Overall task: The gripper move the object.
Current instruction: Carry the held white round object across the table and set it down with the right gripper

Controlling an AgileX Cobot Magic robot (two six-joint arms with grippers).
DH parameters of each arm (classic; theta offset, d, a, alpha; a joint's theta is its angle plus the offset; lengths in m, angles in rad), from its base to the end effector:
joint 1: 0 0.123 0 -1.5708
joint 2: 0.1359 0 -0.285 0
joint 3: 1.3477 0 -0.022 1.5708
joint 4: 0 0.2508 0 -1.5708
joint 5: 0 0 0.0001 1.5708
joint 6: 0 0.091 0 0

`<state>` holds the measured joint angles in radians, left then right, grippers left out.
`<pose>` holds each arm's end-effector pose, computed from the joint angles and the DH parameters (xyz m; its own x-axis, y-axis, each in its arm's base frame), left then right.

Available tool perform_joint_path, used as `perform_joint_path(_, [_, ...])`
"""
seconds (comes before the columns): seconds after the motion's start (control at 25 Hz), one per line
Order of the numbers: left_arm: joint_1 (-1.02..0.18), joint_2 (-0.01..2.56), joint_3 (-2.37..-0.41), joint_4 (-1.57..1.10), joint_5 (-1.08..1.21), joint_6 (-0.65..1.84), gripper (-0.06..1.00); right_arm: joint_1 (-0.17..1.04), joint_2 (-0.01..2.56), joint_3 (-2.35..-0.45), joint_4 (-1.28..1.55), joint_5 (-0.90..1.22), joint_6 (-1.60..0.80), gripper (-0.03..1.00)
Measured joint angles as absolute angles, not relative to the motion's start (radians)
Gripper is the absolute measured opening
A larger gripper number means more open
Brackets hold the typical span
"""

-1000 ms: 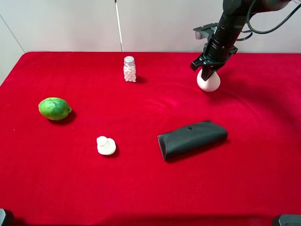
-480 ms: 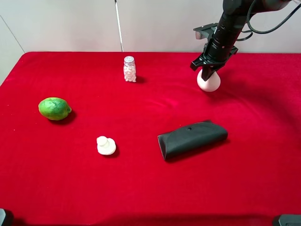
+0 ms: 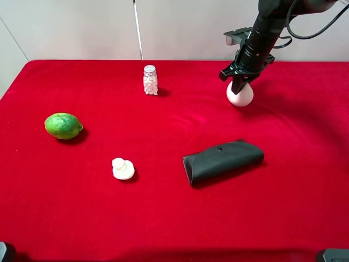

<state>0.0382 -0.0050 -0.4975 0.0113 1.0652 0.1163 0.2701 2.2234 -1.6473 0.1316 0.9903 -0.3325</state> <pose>-0.0055 0.0007 0.2762 -0.4597 0.1040 -0.8819 0.0089 0.9936 0.1125 0.4237 0.1277 0.1355 -0.8563 -0.5023 -0.1203 -0.5127 0.8547 0.0810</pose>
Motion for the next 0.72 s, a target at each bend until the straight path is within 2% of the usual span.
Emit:
perform_joint_path(0.56, [0.038,-0.005,-0.497,0.011,1.065,0.116,0.97,0.27,2.223,-1.647,0.135,1.018,-0.332,0.65])
perform_joint_path(0.72, [0.038,-0.005,-0.497,0.011,1.065,0.116,0.97,0.27,2.223,-1.647,0.135,1.025,-0.332,0.69])
